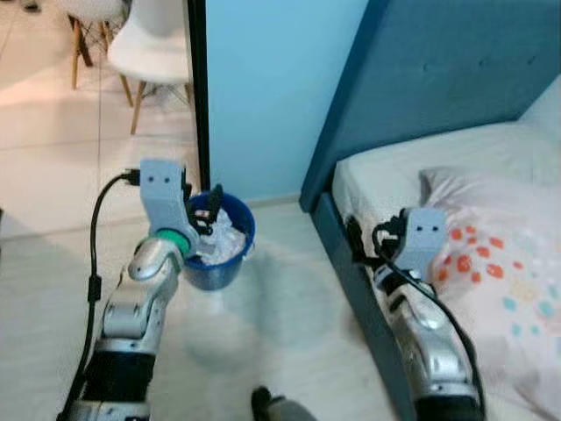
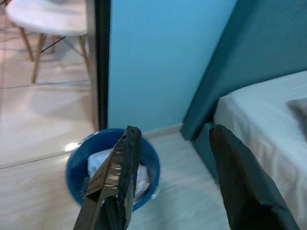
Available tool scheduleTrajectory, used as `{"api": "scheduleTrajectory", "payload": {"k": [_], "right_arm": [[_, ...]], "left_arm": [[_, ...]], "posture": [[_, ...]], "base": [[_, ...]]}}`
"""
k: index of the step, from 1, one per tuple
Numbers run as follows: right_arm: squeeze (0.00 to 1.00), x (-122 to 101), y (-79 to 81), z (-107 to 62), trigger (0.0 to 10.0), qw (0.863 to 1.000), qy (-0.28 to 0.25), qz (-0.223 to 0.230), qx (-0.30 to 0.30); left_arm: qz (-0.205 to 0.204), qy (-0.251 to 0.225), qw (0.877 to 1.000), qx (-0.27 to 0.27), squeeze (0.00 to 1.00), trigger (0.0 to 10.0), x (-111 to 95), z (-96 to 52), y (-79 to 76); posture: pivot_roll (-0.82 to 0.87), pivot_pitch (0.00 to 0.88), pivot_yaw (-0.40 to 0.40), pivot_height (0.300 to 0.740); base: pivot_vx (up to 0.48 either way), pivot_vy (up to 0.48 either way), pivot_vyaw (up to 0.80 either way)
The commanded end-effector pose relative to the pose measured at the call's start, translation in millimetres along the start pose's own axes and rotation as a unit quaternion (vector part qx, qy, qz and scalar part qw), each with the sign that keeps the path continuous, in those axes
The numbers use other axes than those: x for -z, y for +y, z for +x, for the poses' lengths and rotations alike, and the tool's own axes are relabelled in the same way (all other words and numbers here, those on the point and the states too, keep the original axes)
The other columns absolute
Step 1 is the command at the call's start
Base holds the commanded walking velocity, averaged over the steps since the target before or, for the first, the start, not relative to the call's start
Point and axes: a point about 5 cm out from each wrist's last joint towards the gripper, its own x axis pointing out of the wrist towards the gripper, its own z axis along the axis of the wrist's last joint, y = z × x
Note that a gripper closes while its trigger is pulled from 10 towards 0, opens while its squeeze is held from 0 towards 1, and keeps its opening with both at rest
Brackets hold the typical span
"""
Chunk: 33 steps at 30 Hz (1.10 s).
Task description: Clean up the room
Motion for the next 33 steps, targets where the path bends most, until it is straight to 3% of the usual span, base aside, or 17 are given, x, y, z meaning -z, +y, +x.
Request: {"api": "scheduleTrajectory", "payload": {"k": [1,8,20,33], "right_arm": [[0.0,6,-6.3,-2.7,10.0,1.0,0.012,0.0,0.011],[0.0,4,-2.5,-2.6,10.0,1.0,0.007,-0.009,0.002],[0.0,-3,-4.1,2.7,10.0,1.0,-0.004,-0.011,0.003],[0.0,-4,4.9,3.7,10.0,1.0,-0.01,-0.012,-0.009]], "left_arm": [[0.01,0.012,1.0,0.013,0.0,10.0,6,-1.4,-5.3],[0.072,0.005,0.997,0.016,0.0,10.0,12,-2.7,-8.6],[0.054,-0.007,0.998,0.029,0.0,10.0,9,2.6,-17.8],[0.061,-0.011,0.998,0.013,0.0,10.0,8,5.2,-9.9]], "posture": [[-0.1,0.1,-0.015,0.732],[-0.1,0.106,-0.011,0.732],[-0.17,0.122,-0.012,0.732],[-0.2,0.122,0.005,0.732]], "base": [[0.0,0.0,-0.76],[0.0,0.0,-0.76],[0.0,0.0,-0.76],[0.0,0.0,-0.76]]}}
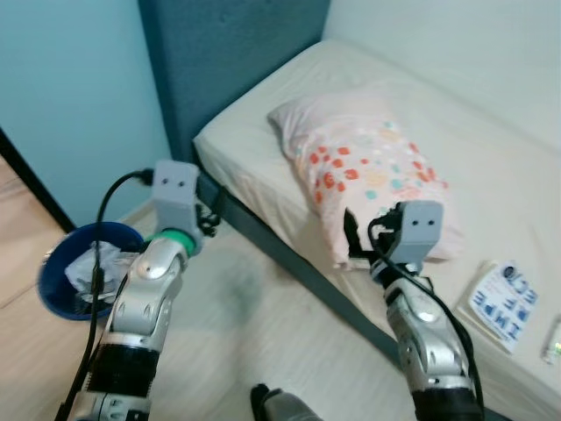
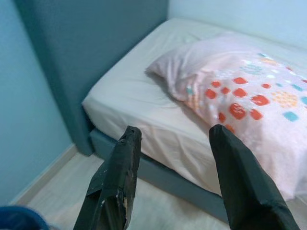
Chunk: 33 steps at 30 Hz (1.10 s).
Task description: Clean up the room
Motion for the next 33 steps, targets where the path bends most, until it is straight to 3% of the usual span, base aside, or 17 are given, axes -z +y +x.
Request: {"api": "scheduleTrajectory", "payload": {"k": [1,18,21,33], "right_arm": [[0.0,8.7,0.8,-4.0,10.0,1.0,0.018,0.001,-0.003],[0.0,7.7,3.0,-4.1,10.0,1.0,0.015,0.001,-0.001],[0.0,6.8,2.3,-4.1,10.0,1.0,0.015,0.001,-0.001],[0.0,7.8,7.7,-0.2,10.0,1.0,0.017,0.009,-0.01]], "left_arm": [[0.001,0.012,1.0,-0.006,0.0,10.0,7.7,-3.7,1.0],[0.014,0.017,1.0,-0.008,0.0,10.0,11.0,-5.9,4.9],[0.015,0.016,1.0,-0.008,0.0,10.0,8.9,-4.6,3.7],[0.018,0.012,1.0,-0.007,0.0,10.0,6.5,-5.4,3.2]], "posture": [[-0.2,0.122,0.005,0.732],[-0.2,0.13,0.034,0.732],[-0.16,0.137,-0.005,0.732],[-0.11,0.125,-0.016,0.732]], "base": [[0.0,0.0,-0.76],[0.0,0.0,-0.76],[0.0,0.0,-0.76],[0.0,0.0,-0.76]]}}
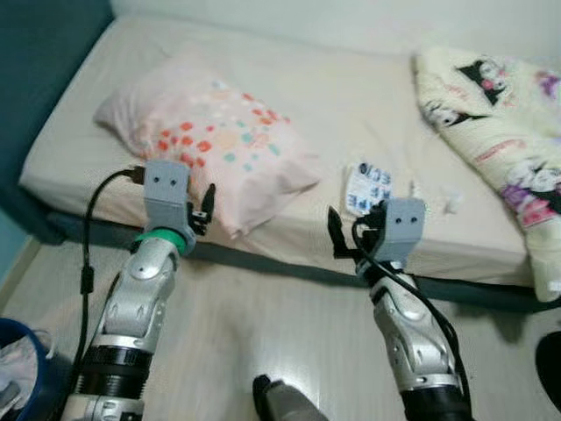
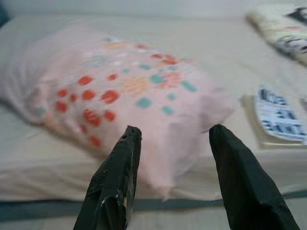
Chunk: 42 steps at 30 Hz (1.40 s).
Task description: Clean up the room
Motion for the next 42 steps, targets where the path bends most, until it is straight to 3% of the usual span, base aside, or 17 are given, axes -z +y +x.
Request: {"api": "scheduleTrajectory", "payload": {"k": [1,4,9,13,15,20,33,42], "right_arm": [[0.0,8,0.1,-3.1,10.0,1.0,0.016,0.007,-0.001],[0.0,7,-0.5,-0.6,10.0,1.0,0.016,0.004,-0.006],[0.0,6,-1.0,0.1,10.0,1.0,0.015,0.0,-0.006],[0.0,6,-1.1,0.2,10.0,1.0,0.013,-0.001,-0.006],[0.0,6,1.7,0.1,10.0,1.0,0.009,-0.004,-0.012],[0.0,7,3.2,1.3,10.0,1.0,0.009,-0.003,-0.016],[0.0,5,9.9,12.3,10.0,0.999,0.011,-0.002,-0.045],[0.0,5,13.2,15.8,10.0,0.999,0.008,0.0,-0.05]], "left_arm": [[-0.002,0.005,1.0,-0.004,0.0,10.0,4,-3.7,0.6],[-0.044,0.012,0.999,0.0,0.0,10.0,6,-4.8,-3.0],[-0.047,0.014,0.999,-0.002,0.0,10.0,7,-4.8,-2.8],[-0.035,0.016,0.999,-0.004,0.0,10.0,8,-4.5,-2.2],[0.016,0.001,1.0,-0.012,0.0,10.0,7,-4.4,-0.1],[0.04,-0.01,0.999,-0.019,0.0,10.0,8,-6.3,0.0],[0.034,-0.013,0.997,-0.061,0.0,10.0,12,-10.7,7.6],[0.037,-0.015,0.997,-0.073,0.0,10.0,14,-11.0,12.1]], "posture": [[-0.11,0.119,-0.021,0.732],[-0.11,0.11,-0.027,0.732],[-0.11,0.11,-0.027,0.732],[-0.11,0.101,-0.026,0.732],[-0.11,0.09,-0.027,0.732],[-0.1,0.076,-0.033,0.732],[-0.06,0.043,-0.09,0.732],[-0.06,0.038,-0.083,0.732]], "base": [[0.0,0.0,-0.76],[0.0,0.0,-0.76],[0.0,0.0,-0.76],[0.0,0.0,-0.72],[0.0,-0.281,0.0],[0.0,-0.4,0.0],[0.0,-0.331,0.0],[0.0,-0.352,0.0]]}}
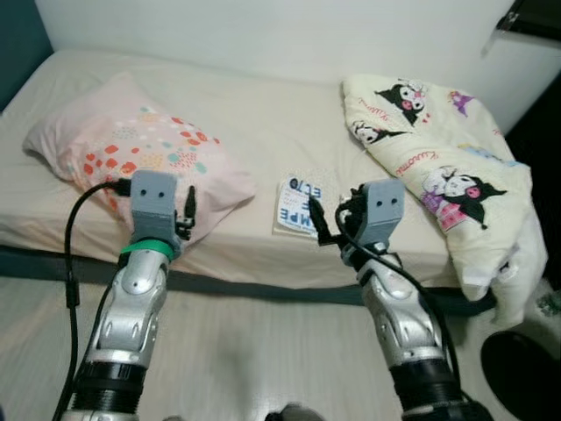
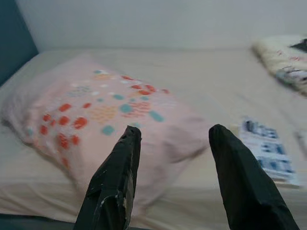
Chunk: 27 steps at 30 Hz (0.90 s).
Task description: Clean up the room
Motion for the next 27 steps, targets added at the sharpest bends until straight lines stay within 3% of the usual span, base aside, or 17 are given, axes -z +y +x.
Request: {"api": "scheduleTrajectory", "payload": {"k": [1,20,27], "right_arm": [[0.0,4.1,-1.2,-2.8,10.0,1.0,0.003,0.003,0.004],[0.0,6.5,-3.2,-3.8,10.0,1.0,0.0,0.008,0.016],[0.0,7.6,-1.9,-4.8,10.0,1.0,0.0,0.011,0.018]], "left_arm": [[0.006,-0.001,1.0,0.003,0.0,10.0,0.7,0.4,-1.3],[0.006,-0.001,1.0,0.006,0.0,10.0,-1.1,4.6,-1.5],[-0.027,0.01,0.999,0.029,0.0,10.0,-4.2,6.4,-6.2]], "posture": [[-0.06,0.039,-0.082,0.732],[-0.06,0.047,-0.058,0.732],[-0.07,0.053,-0.049,0.732]], "base": [[0.0,-0.375,0.0],[0.0,-0.346,0.0],[0.0,0.0,0.0]]}}
